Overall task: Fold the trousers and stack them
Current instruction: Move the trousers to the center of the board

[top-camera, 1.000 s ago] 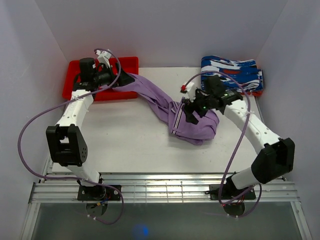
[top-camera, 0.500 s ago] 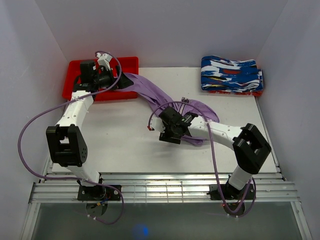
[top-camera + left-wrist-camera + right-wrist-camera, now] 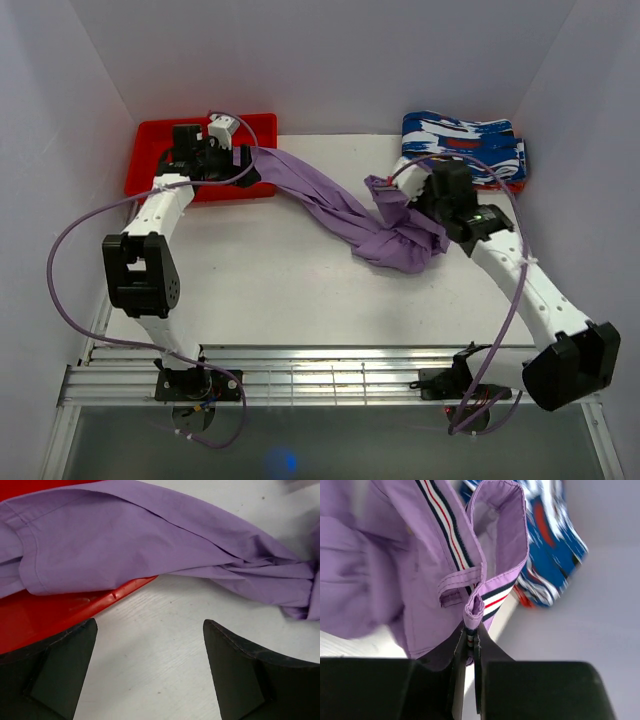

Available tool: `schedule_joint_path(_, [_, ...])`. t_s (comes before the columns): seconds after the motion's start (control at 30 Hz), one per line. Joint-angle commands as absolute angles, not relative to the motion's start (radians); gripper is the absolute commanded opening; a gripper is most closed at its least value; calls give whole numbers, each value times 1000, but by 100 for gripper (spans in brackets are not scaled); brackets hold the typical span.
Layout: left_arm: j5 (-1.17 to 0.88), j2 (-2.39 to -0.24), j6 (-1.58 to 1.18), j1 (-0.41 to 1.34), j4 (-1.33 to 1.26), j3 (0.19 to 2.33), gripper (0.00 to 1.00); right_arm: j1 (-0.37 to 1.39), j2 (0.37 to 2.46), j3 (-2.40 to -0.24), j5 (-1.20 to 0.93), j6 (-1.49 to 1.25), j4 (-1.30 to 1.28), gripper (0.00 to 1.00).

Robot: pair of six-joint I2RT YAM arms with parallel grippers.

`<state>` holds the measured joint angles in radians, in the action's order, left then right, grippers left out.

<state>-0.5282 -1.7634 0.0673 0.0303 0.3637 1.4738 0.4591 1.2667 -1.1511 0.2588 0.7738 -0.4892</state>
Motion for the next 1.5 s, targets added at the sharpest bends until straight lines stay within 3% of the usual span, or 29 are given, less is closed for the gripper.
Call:
schedule_joint_path(0.0, [-509, -1819, 313, 48, 458, 1621, 98, 240, 1152, -1118, 187, 856, -511, 8])
schedule_joint_path(0.1, [-658, -1904, 536, 72, 593, 1742, 98, 93, 1106, -1033, 140, 876, -529, 8])
schedule_joint_path(0.23, [-733, -1876, 869, 158, 606, 1654, 98, -69, 1095, -940, 78, 862, -557, 8])
schedule_joint_path(0.4, [-513, -1856, 1297, 316, 522, 1470, 98, -201, 1115, -900, 15, 845, -591, 8])
schedule_joint_path(0.53, [-416, -1943, 1329, 359, 398, 1480, 98, -224, 1118, -905, 11, 841, -614, 8])
schedule_joint_path(0.77, [-206, -2011, 1425, 405, -109, 1332, 98, -236, 1111, -914, 11, 857, -632, 8])
schedule_joint_path(1.1, [-51, -2149, 1414, 411, -458, 1359, 98, -275, 1134, -919, -26, 880, -630, 8])
schedule_joint_path(1.2, [-11, -2166, 1393, 417, -526, 1388, 89, -279, 1138, -923, -29, 882, -630, 8])
schedule_joint_path(1.3, [47, -2146, 1350, 420, -564, 1417, 66, -287, 1137, -925, -35, 881, -632, 8])
schedule_joint_path(1.4, [58, -2083, 1286, 420, -569, 1425, 51, -288, 1131, -923, -43, 882, -632, 8])
schedule_joint_path(1.47, [60, -2025, 1244, 420, -566, 1417, 49, -288, 1127, -922, -48, 881, -632, 8])
